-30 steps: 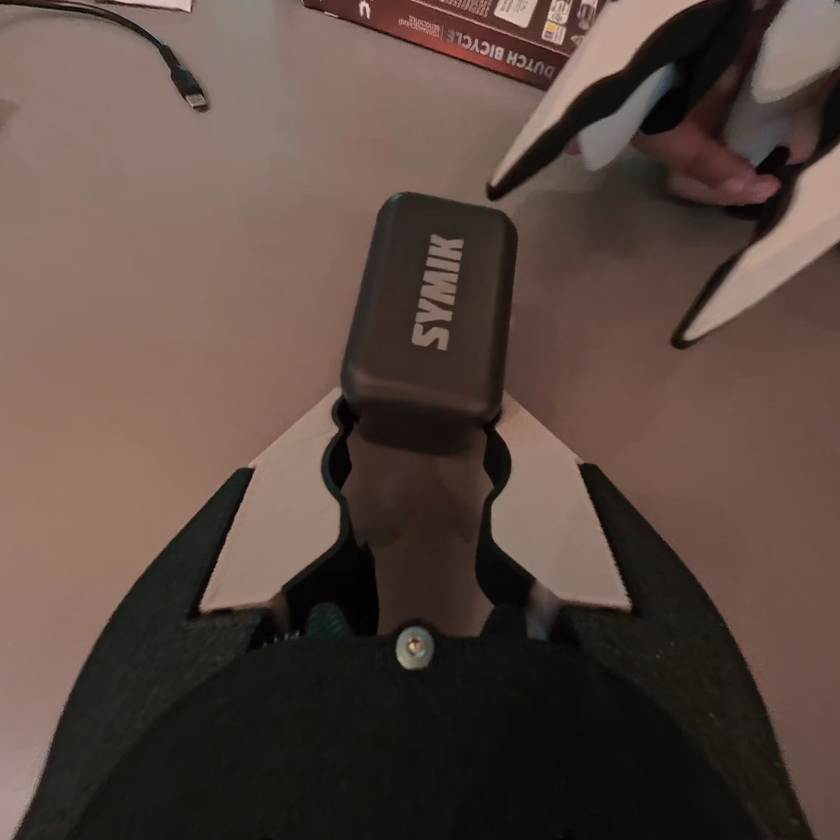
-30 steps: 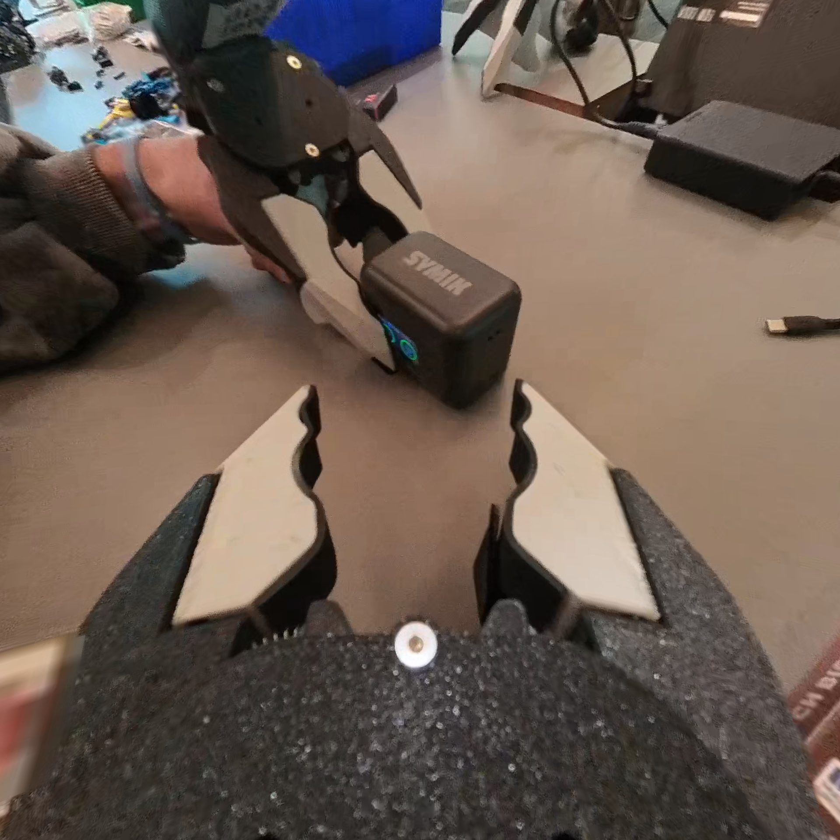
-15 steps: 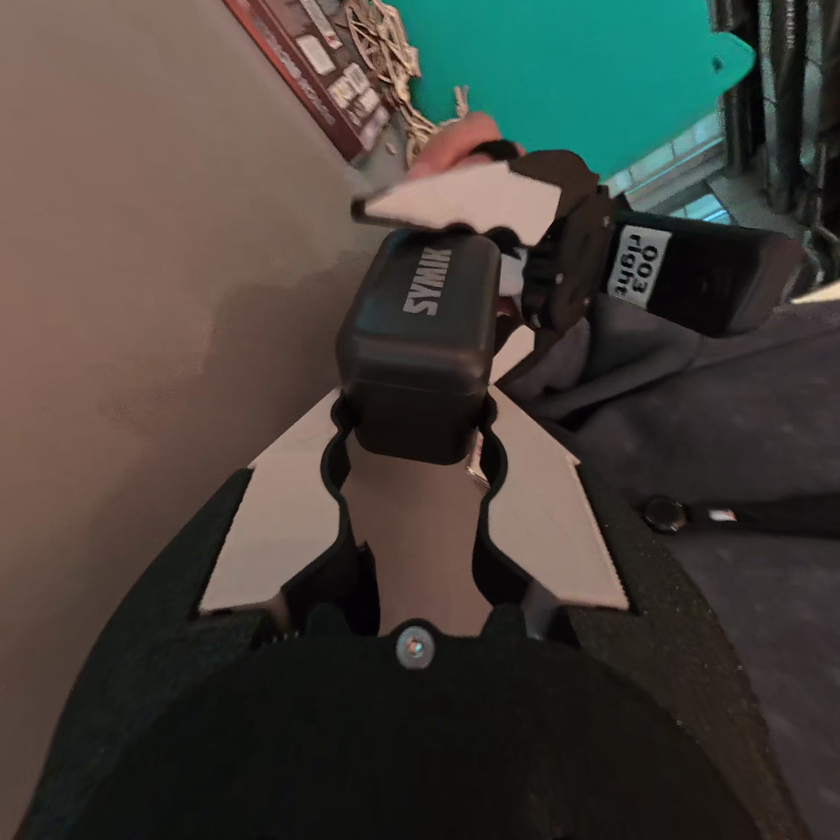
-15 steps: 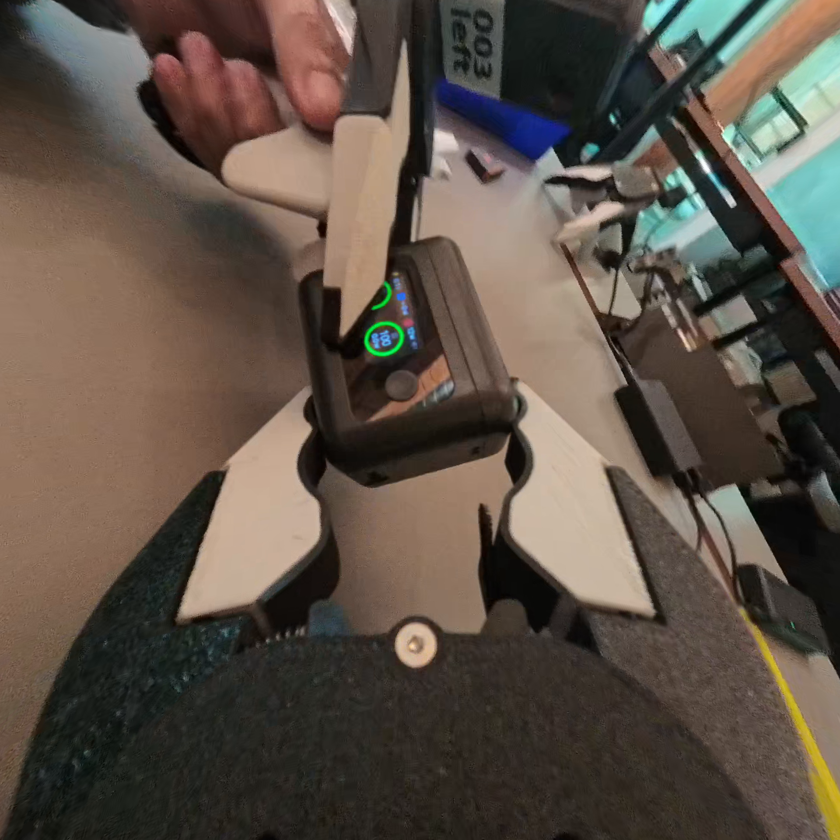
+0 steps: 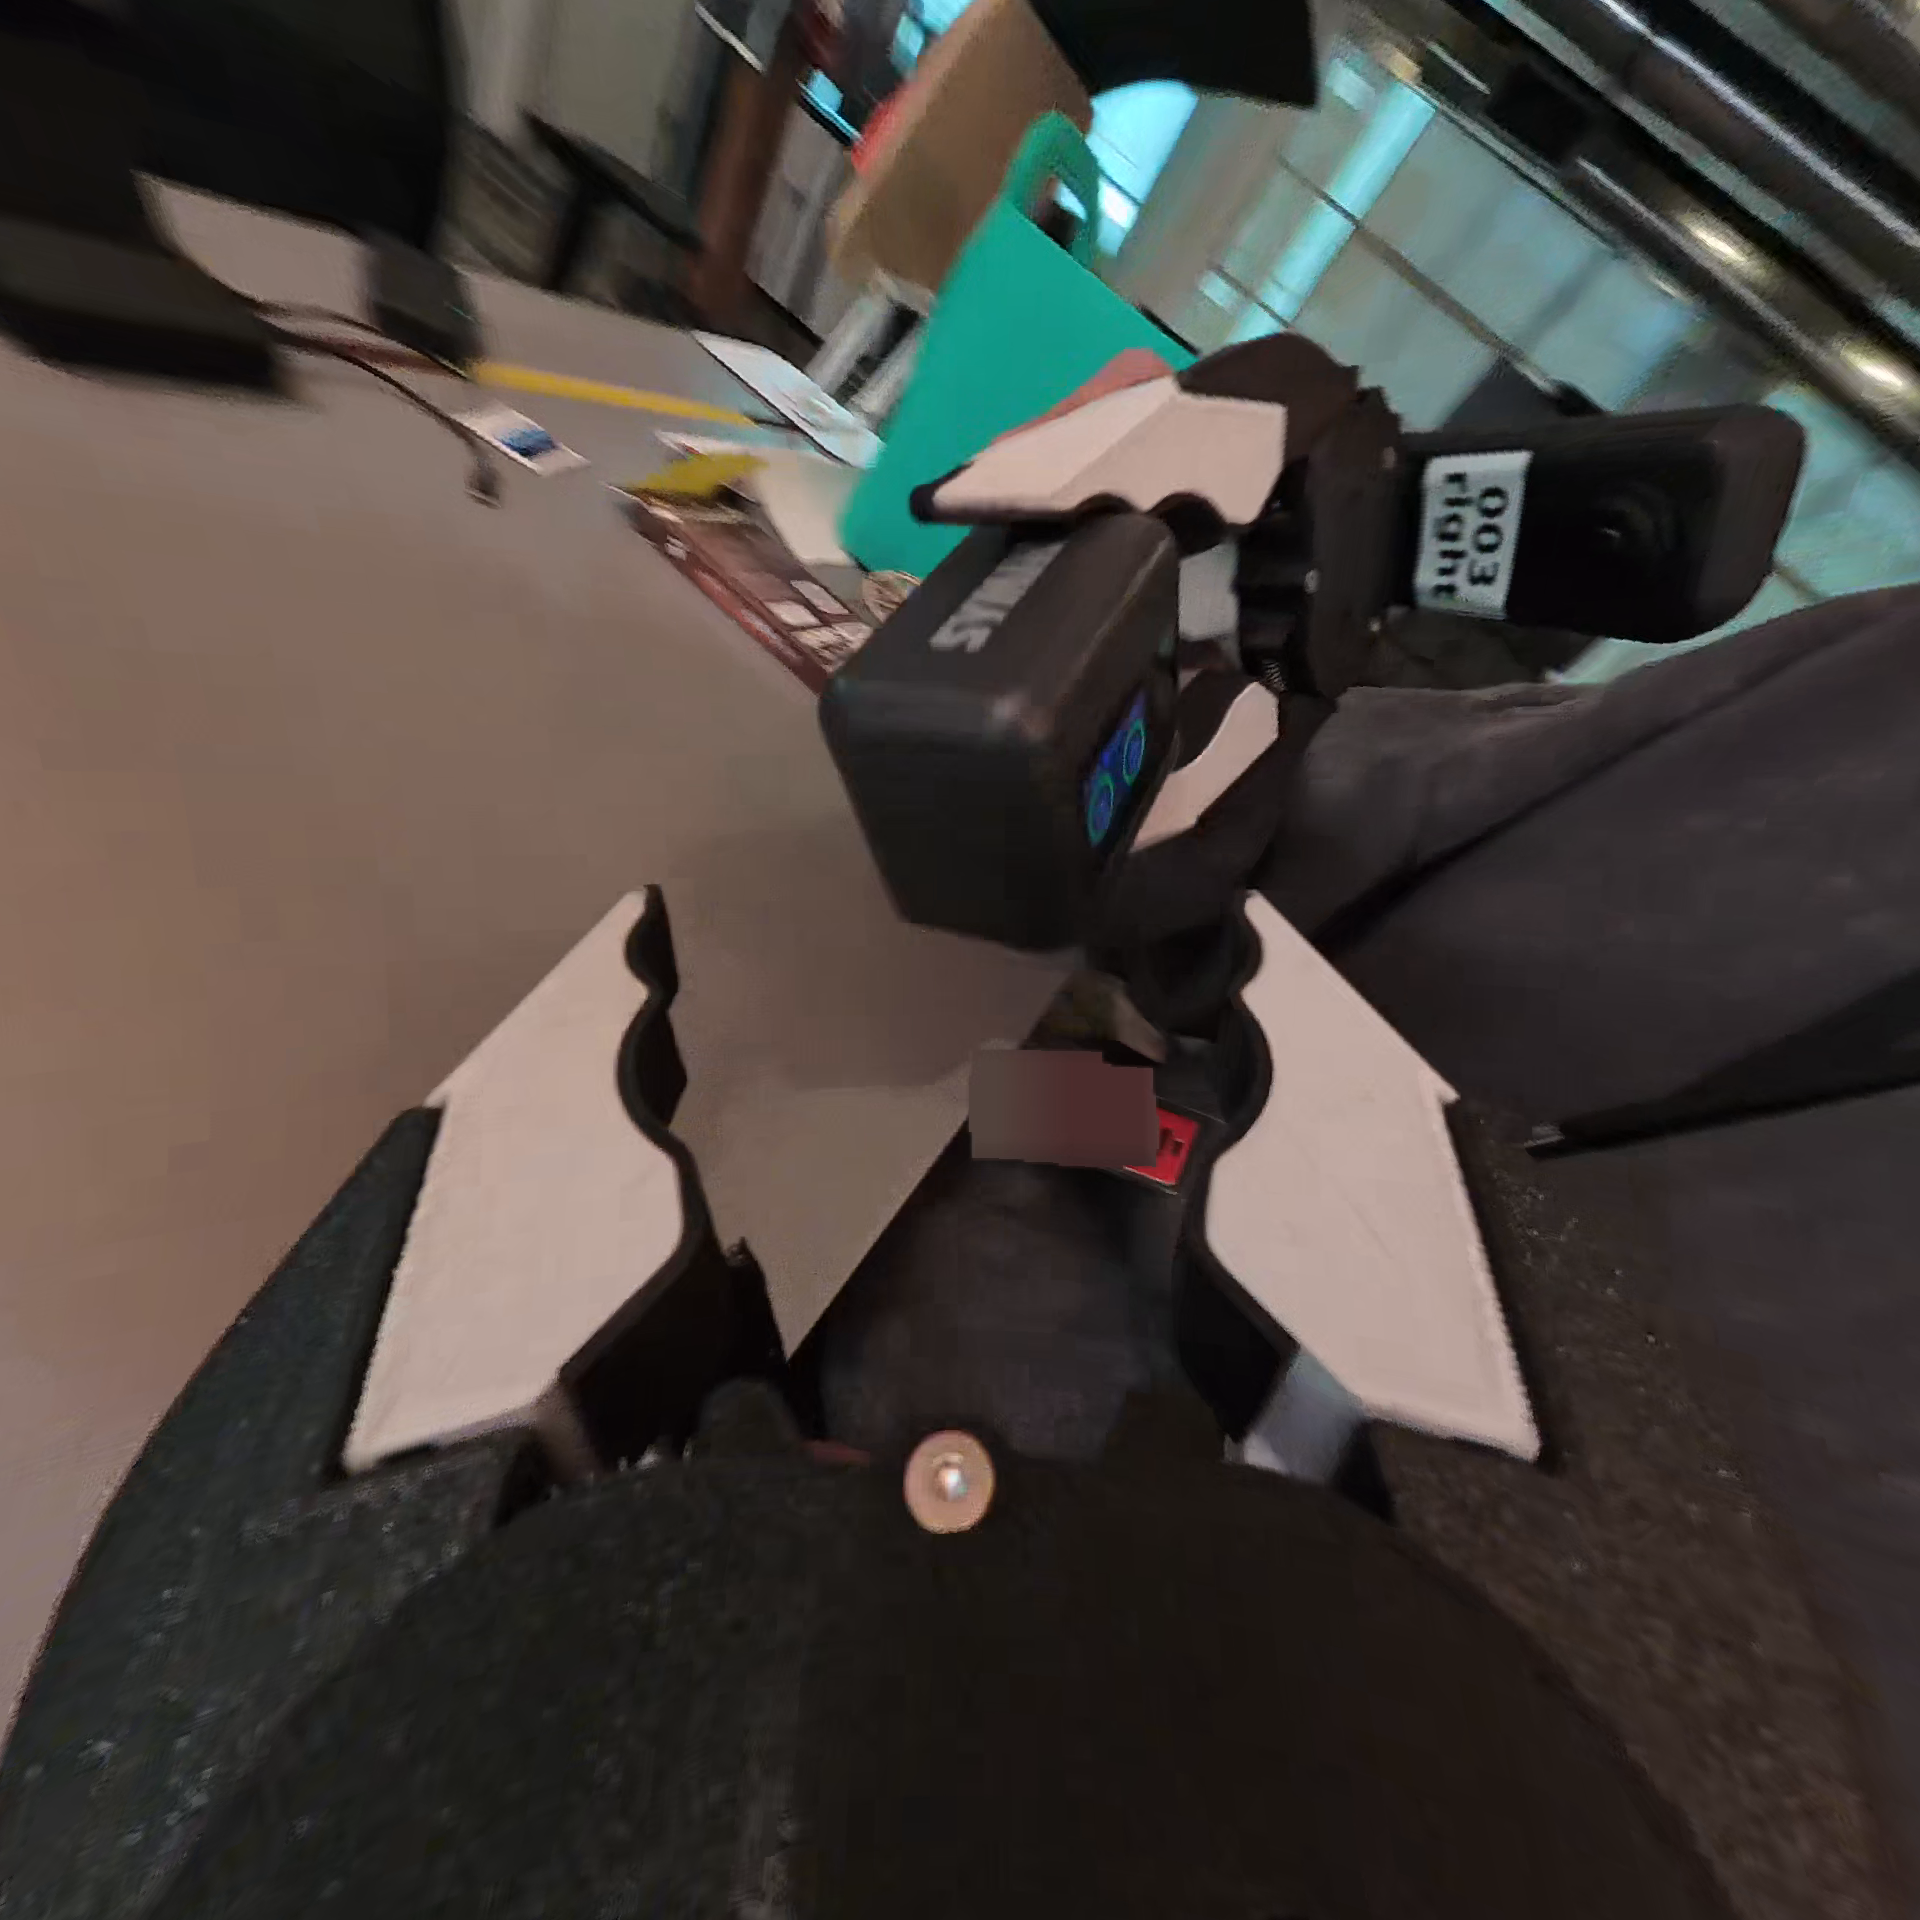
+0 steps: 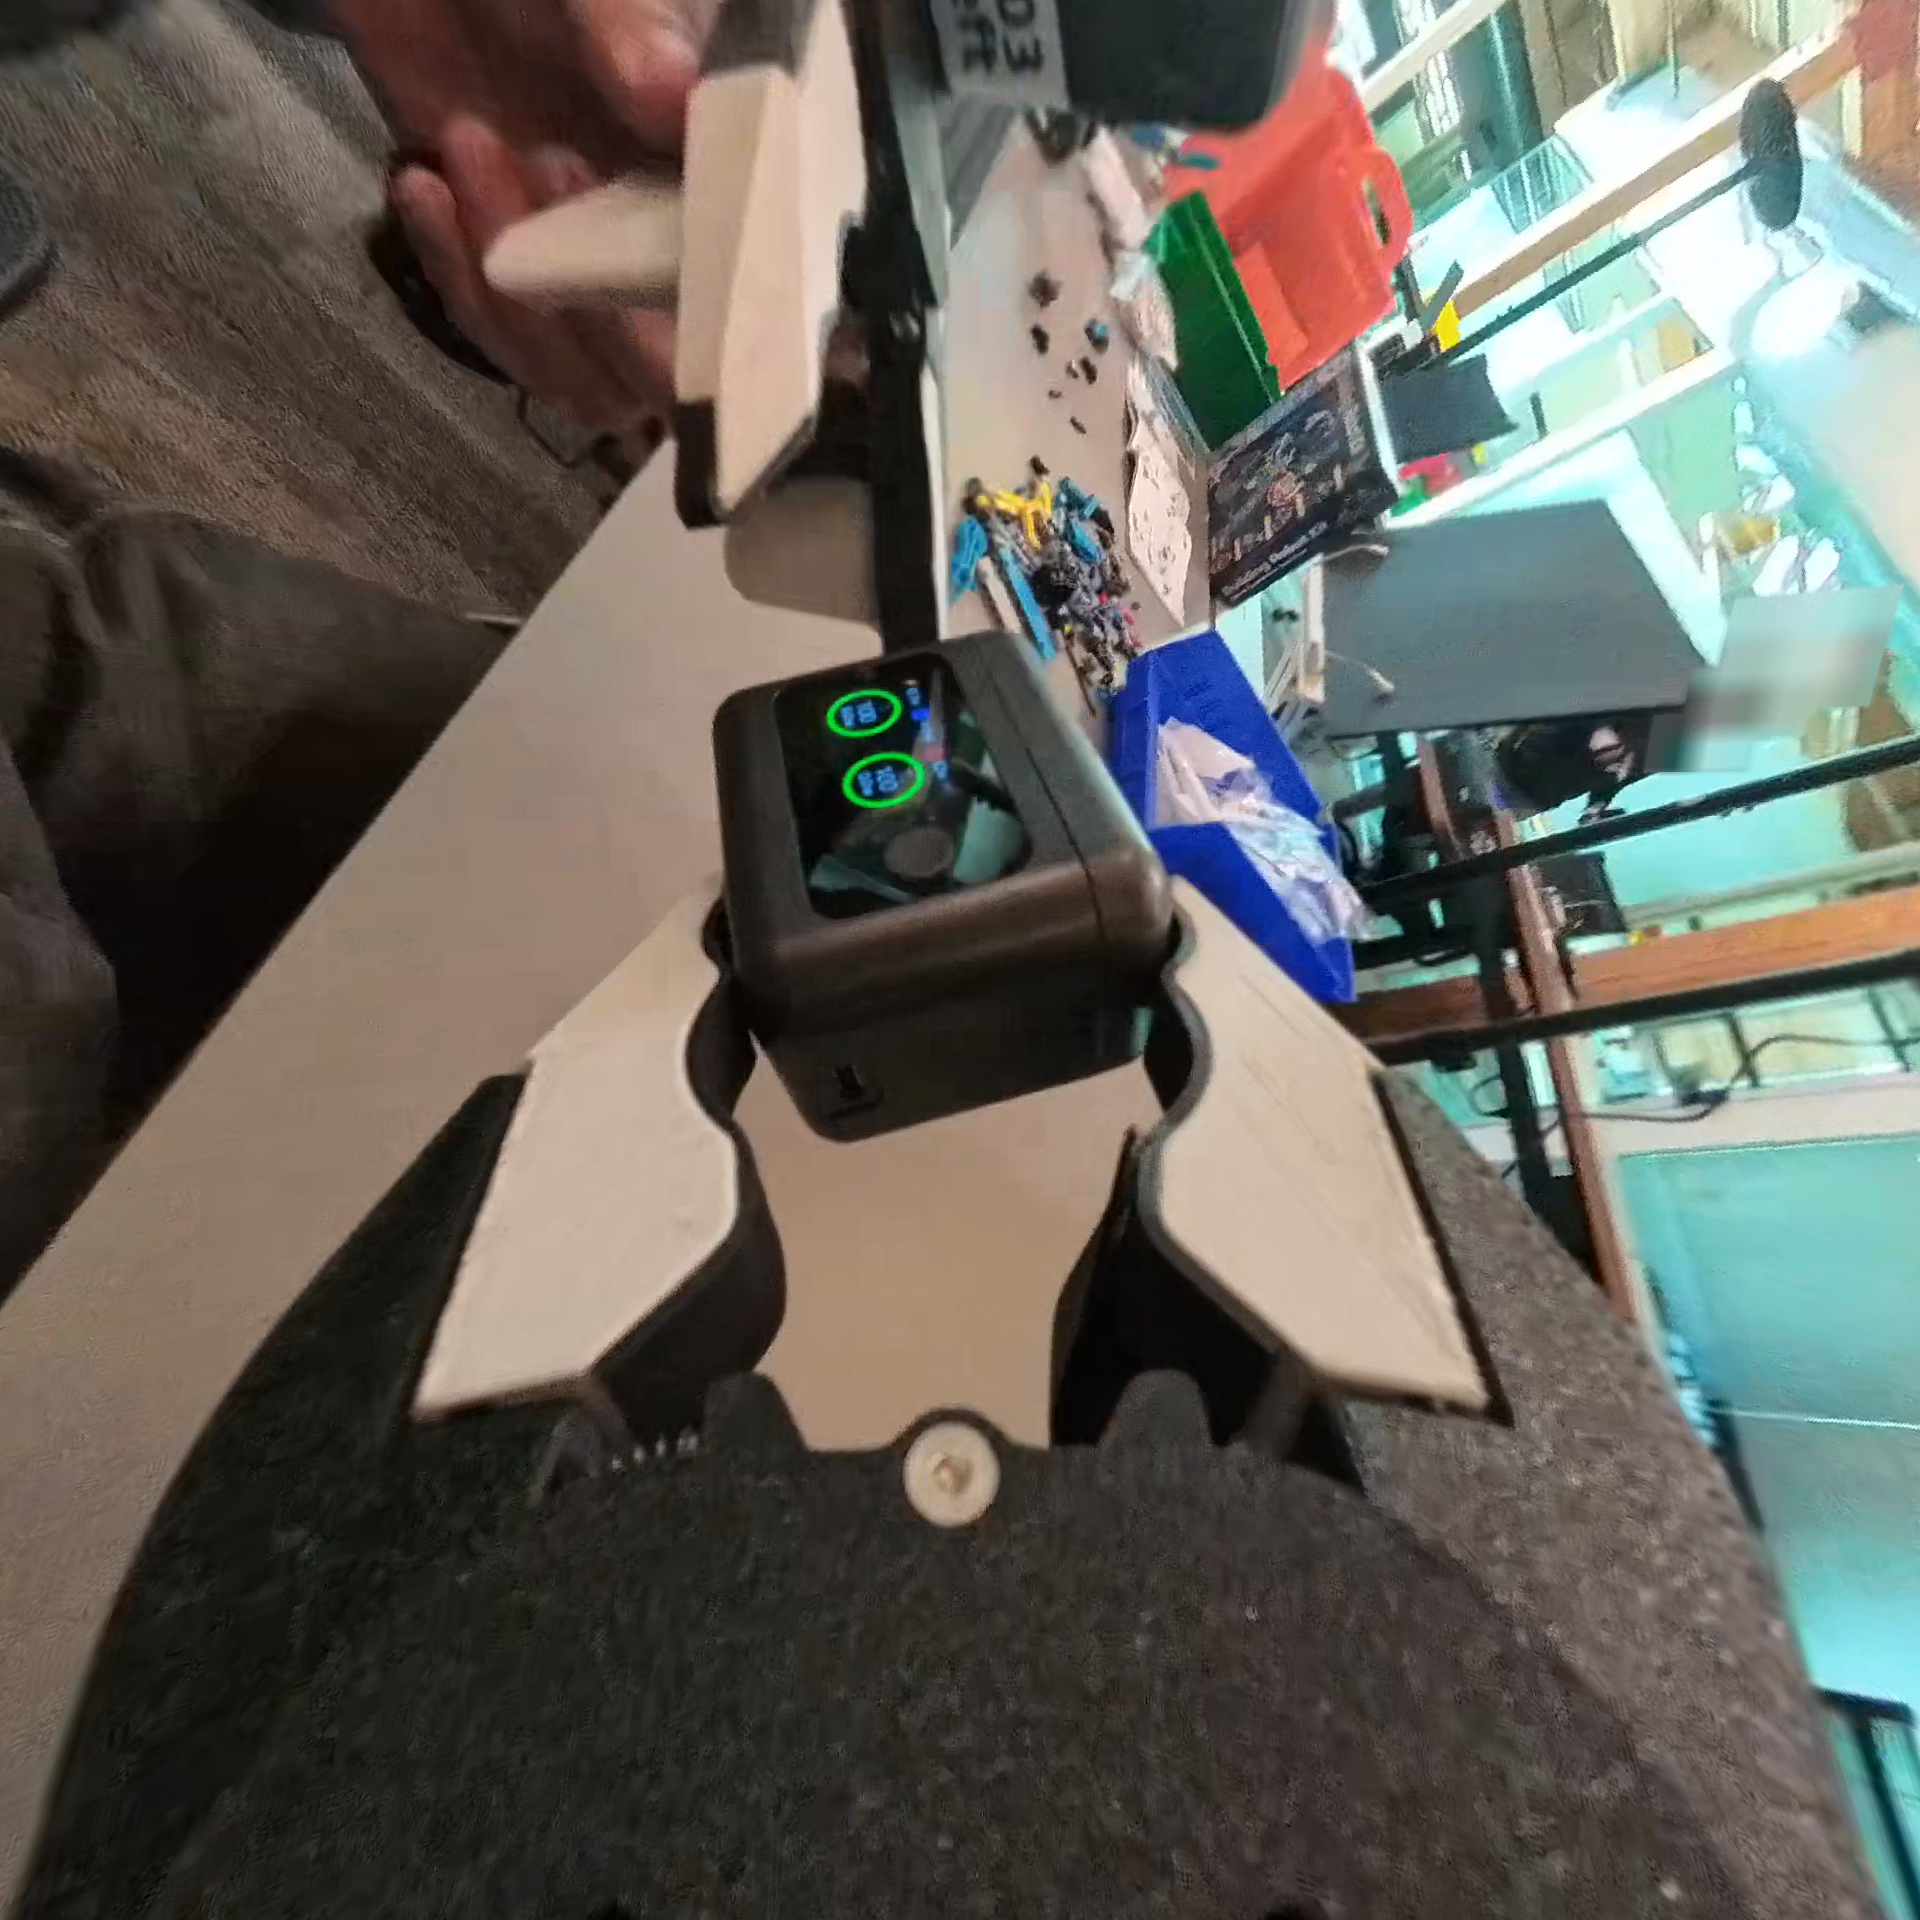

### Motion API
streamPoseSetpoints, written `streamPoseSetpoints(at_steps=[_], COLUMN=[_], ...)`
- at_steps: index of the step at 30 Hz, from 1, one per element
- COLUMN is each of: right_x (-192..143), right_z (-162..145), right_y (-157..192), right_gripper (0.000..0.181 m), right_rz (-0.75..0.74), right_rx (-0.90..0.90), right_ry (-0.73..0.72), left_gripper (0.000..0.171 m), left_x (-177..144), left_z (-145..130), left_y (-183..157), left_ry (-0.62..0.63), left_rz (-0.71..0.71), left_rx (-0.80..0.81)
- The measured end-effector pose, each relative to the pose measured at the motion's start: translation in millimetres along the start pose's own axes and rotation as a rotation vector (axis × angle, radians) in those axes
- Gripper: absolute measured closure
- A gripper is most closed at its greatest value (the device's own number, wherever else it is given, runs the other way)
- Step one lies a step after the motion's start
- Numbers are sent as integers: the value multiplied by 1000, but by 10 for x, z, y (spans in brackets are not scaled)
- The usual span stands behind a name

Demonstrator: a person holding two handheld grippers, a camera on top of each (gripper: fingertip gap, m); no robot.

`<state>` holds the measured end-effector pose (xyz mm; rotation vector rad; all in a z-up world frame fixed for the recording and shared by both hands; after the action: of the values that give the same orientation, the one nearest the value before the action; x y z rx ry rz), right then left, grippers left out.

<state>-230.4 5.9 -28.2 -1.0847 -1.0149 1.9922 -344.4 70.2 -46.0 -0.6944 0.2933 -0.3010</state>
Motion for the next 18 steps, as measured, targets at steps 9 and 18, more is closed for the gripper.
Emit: streamPoseSetpoints(at_steps=[9, 18], right_x=[476, 1019], right_z=[837, 1630], right_y=[-114, -291], right_gripper=[105, 105], right_rz=[-164, -269], right_rx=[-164, -89], right_ry=[-198, -404], left_gripper=[71, 79], left_x=[-1341, -2222], left_z=[-931, -1505], left_y=[-336, -433], left_ry=[-413, -696], left_rz=[253, 641], left_rx=[-7, 12])
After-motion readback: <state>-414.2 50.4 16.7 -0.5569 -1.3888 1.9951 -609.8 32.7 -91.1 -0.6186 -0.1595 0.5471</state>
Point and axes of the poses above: each gripper's, where its closed fingertips meet, x out along the fingers, z out of its top, y = z × x across the jaws, the point moved 6 cm from there along -x, back along the fingers, and after that the axes turned 12 degrees about -x, right-handed, at the moved point
